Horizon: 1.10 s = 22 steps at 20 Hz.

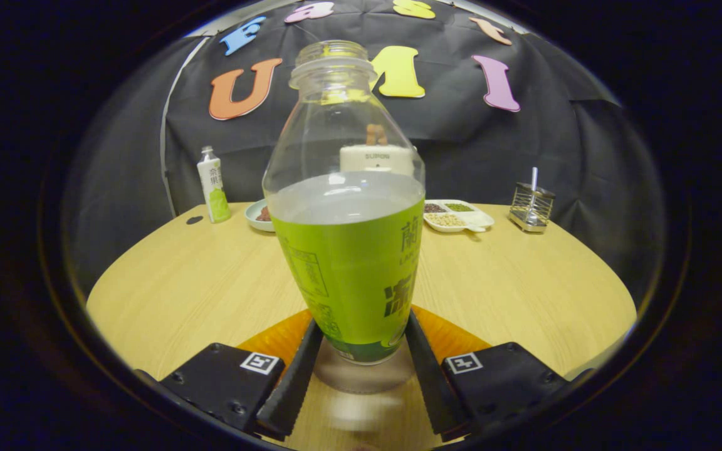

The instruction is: Take the bottle from table, then pour the juice into the cup, finally place the bottle on the coaster

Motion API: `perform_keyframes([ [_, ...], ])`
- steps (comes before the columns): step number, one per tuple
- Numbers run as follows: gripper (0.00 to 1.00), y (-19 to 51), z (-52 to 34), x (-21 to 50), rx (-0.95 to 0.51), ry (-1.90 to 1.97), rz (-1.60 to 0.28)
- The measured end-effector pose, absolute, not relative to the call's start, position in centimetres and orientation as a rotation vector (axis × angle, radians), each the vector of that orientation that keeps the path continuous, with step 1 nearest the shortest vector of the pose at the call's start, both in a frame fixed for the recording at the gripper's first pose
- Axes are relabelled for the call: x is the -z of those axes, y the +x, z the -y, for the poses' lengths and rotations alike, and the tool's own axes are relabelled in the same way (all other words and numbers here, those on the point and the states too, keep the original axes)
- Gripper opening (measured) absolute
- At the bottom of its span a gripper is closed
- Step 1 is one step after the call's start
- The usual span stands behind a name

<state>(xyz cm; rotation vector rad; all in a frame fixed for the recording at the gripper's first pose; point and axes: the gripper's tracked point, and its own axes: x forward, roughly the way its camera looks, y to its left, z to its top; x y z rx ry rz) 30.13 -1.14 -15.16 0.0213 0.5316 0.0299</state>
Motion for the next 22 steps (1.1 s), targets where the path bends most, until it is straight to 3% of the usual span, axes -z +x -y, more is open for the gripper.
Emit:
perform_keyframes([
  [11, 0.86, 28.2, 0.9, 14.0, -0.022, 0.073, -0.51],
  [14, 0.95, 26.9, 0.6, 13.1, -0.028, 0.06, -0.495],
  [16, 0.95, 26.0, 0.8, 12.7, -0.021, 0.051, -0.482],
  [22, 0.96, 20.4, 0.3, 7.4, -0.017, 0.046, -0.335],
])
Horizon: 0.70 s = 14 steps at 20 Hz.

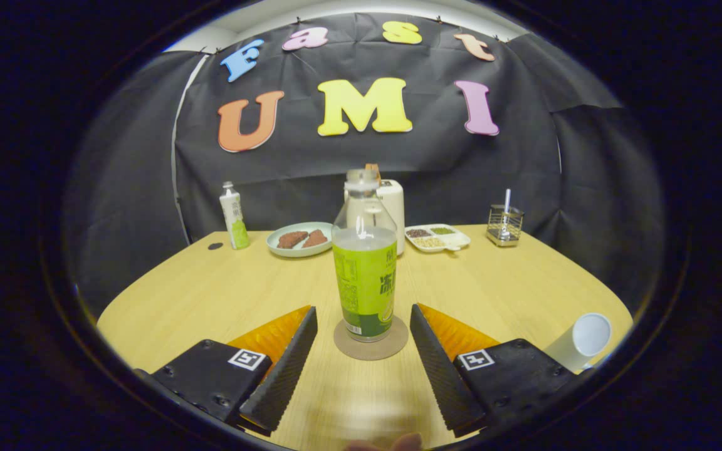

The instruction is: Take the bottle from table, then pour the juice into the cup, finally place the bottle on the coaster

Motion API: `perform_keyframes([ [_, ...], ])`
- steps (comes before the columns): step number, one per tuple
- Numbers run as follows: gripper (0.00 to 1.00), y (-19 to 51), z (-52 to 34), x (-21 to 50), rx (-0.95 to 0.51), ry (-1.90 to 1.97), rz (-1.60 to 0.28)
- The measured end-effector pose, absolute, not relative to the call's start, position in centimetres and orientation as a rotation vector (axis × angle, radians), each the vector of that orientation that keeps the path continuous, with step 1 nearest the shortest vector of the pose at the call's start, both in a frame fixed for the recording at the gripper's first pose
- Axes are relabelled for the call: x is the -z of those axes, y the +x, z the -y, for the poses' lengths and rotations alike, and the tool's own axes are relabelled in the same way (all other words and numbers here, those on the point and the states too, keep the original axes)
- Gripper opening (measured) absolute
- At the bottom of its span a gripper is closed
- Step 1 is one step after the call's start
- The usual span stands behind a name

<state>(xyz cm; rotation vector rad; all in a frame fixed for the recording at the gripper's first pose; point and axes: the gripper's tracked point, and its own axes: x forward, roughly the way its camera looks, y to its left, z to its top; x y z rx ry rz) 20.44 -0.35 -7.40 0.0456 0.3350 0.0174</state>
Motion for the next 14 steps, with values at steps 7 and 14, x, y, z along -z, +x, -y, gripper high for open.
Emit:
perform_keyframes([
  [7, 1.0, 11.7, 0.2, -0.9, -0.025, 0.016, -0.124],
  [14, 0.99, 4.4, 2.1, -3.3, 0.011, 0.032, -0.019],
])
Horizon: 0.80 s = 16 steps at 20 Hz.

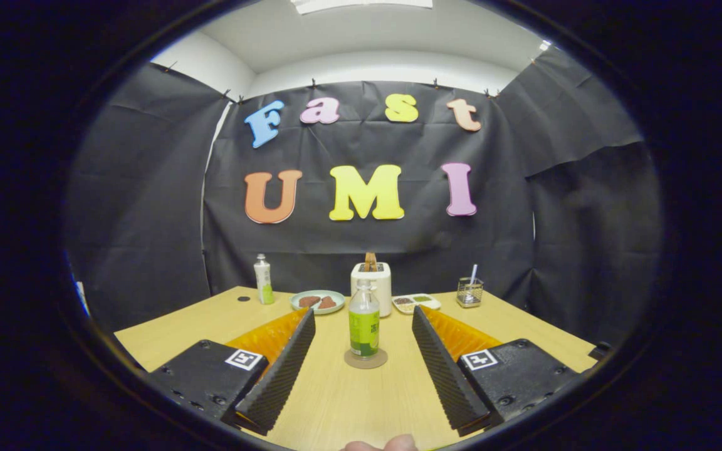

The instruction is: Take the bottle from table, then pour the juice into the cup, finally place the bottle on the coaster

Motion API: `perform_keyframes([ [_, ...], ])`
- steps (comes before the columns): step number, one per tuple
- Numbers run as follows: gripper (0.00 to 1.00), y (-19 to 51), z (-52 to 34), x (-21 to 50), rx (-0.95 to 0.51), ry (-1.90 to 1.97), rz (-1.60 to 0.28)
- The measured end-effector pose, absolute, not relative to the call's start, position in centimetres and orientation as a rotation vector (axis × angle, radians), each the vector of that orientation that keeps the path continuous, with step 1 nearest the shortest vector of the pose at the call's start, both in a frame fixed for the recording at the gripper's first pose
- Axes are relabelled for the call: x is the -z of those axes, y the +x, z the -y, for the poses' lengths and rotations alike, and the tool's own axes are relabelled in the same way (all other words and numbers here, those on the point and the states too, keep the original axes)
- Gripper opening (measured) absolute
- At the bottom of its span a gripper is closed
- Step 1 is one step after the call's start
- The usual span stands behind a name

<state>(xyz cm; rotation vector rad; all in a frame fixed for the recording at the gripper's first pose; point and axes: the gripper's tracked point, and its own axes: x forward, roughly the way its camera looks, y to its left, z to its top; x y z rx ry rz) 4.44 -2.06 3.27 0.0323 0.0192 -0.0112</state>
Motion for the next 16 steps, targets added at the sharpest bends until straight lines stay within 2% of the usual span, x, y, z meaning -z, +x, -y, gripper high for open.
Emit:
perform_keyframes([
  [16, 1.0, 1.5, 1.1, -3.5, -0.03, 0.031, 0.026],
])
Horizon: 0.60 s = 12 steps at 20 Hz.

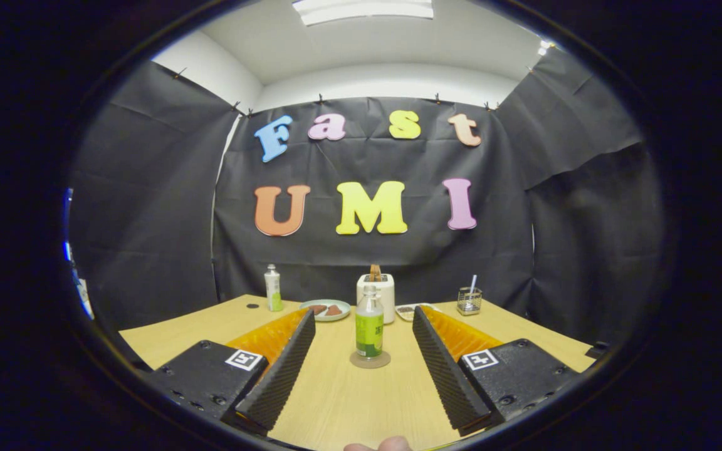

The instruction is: Take the bottle from table, then pour the juice into the cup, finally place the bottle on the coaster

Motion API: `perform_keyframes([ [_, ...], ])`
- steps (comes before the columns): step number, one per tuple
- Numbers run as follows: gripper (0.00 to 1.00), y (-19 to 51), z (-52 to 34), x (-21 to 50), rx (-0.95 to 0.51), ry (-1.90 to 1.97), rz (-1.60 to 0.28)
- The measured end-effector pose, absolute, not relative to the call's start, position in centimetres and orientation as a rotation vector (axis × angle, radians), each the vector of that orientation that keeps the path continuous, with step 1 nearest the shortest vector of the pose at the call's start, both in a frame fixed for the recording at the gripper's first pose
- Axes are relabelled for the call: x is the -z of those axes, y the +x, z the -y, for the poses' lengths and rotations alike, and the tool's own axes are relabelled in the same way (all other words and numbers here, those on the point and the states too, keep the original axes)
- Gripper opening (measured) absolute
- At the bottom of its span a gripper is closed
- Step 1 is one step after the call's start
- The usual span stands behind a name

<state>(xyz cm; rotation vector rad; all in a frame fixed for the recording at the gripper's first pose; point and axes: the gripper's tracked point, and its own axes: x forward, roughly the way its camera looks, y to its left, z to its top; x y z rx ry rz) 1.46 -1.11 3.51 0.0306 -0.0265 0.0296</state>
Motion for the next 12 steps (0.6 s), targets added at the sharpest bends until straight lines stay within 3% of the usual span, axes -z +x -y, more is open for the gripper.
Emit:
perform_keyframes([
  [12, 1.0, 1.5, 2.3, -3.4, 0.002, 0.035, 0.008],
])
